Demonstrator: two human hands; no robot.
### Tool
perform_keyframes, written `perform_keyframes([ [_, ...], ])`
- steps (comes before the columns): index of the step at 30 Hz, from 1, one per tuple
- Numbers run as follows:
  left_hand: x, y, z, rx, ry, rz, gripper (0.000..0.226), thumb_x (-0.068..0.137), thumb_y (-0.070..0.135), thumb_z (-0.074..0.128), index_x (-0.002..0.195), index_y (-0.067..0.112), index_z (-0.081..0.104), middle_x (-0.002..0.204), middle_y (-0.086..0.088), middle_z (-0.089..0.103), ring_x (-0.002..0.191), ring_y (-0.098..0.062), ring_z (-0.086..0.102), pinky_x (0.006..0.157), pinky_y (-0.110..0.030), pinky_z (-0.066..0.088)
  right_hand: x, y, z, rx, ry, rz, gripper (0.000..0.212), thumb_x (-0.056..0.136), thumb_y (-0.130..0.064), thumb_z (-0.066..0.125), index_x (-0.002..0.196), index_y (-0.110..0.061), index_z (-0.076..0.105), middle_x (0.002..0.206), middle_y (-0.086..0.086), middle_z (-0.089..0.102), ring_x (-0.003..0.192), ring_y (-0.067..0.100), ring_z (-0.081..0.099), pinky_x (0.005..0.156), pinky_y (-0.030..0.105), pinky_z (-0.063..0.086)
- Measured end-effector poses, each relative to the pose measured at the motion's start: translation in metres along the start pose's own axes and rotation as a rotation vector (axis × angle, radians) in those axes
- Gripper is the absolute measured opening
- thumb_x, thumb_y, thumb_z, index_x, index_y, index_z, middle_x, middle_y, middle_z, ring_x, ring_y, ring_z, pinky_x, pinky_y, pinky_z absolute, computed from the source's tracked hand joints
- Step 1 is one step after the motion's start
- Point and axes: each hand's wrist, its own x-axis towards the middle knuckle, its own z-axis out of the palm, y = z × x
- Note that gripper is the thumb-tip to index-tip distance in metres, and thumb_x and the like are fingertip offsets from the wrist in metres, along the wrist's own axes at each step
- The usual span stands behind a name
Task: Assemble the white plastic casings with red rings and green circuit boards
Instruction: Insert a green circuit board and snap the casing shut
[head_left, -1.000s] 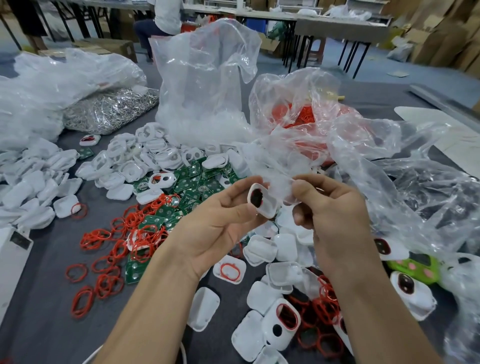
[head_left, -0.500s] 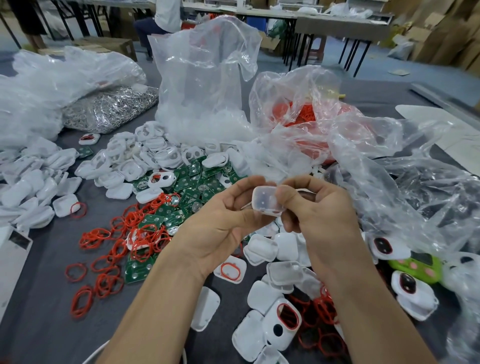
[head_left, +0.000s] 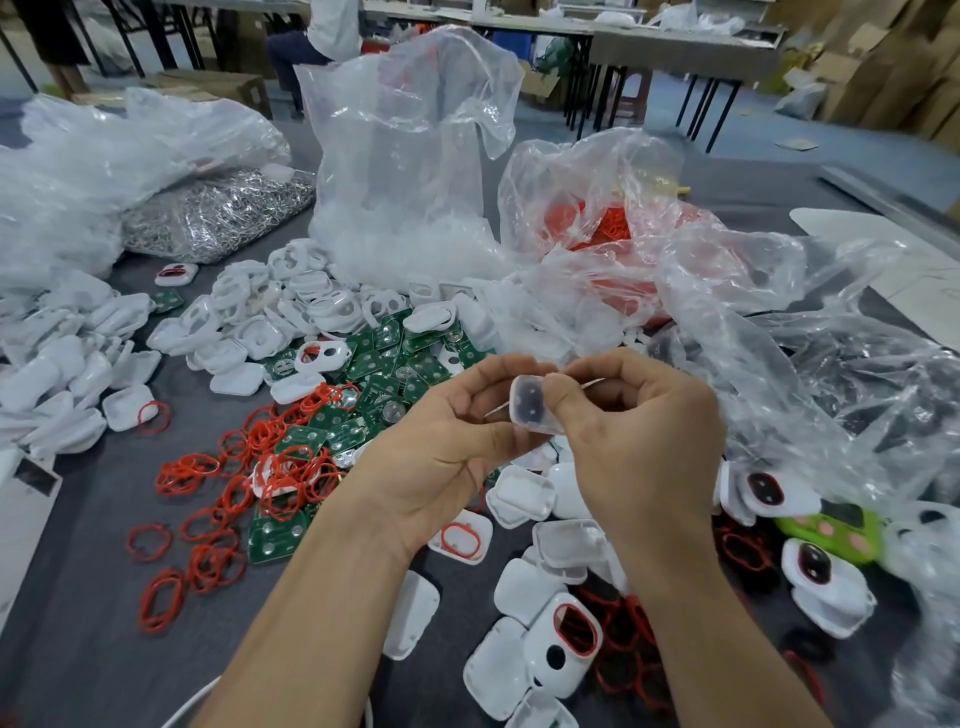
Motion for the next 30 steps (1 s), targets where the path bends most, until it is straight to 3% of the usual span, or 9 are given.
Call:
perform_keyframes([
  [10,0.001,-0.003,0.000,-0.016,0.001,0.021,0.051,0.069,-0.023,0.061,0.112,0.004,0.065,0.117,-0.015,0.072,0.106,-0.026,0.071,0.093,-0.034,0.060,0.000,0.001,-0.001,-0.061,0.023,-0.018,0.016,0.079,-0.028,0.087,0.072,-0.029,0.072,0.060,-0.023,0.068,0.053,0.001,0.066,0.050,0.013,0.049],
  [17,0.001,-0.003,0.000,-0.018,0.010,0.034,0.049,0.070,-0.022,0.060,0.111,0.004,0.065,0.118,-0.011,0.073,0.104,-0.022,0.073,0.086,-0.030,0.061,-0.001,0.005,0.003,-0.103,0.050,0.005,0.022,0.077,-0.034,0.089,0.075,-0.029,0.068,0.058,-0.013,0.065,0.051,0.007,0.062,0.048,0.017,0.045],
  [20,0.002,-0.002,-0.001,-0.029,0.011,0.034,0.048,0.070,-0.023,0.059,0.109,0.004,0.066,0.117,-0.010,0.074,0.102,-0.021,0.073,0.085,-0.030,0.062,0.001,0.007,0.001,-0.191,0.050,0.022,0.029,0.076,-0.047,0.088,0.080,-0.032,0.064,0.054,-0.005,0.061,0.055,0.007,0.061,0.050,0.018,0.042],
  [25,0.002,-0.002,-0.002,-0.051,0.001,0.013,0.046,0.072,-0.021,0.059,0.105,0.008,0.073,0.119,-0.012,0.073,0.104,-0.023,0.072,0.098,-0.037,0.057,0.007,0.011,-0.002,-0.219,-0.101,0.085,0.030,0.078,-0.060,0.080,0.077,-0.033,0.066,0.056,-0.012,0.064,0.055,0.003,0.061,0.051,0.020,0.039],
  [27,0.002,-0.002,-0.002,-0.081,-0.003,0.011,0.046,0.071,-0.021,0.059,0.101,0.009,0.076,0.119,-0.012,0.073,0.105,-0.024,0.072,0.097,-0.038,0.058,0.010,0.012,-0.005,-0.116,-0.167,0.159,0.037,0.078,-0.064,0.076,0.073,-0.028,0.070,0.057,-0.012,0.064,0.048,0.005,0.055,0.049,0.015,0.036],
  [30,0.003,-0.002,0.000,-0.084,0.019,0.020,0.048,0.068,-0.021,0.057,0.098,0.011,0.079,0.118,-0.011,0.074,0.103,-0.022,0.074,0.093,-0.035,0.059,0.017,0.010,-0.011,0.325,-0.215,0.454,0.048,0.094,-0.056,0.064,0.070,-0.016,0.072,0.058,0.005,0.065,0.042,0.012,0.045,0.043,0.020,0.036],
])
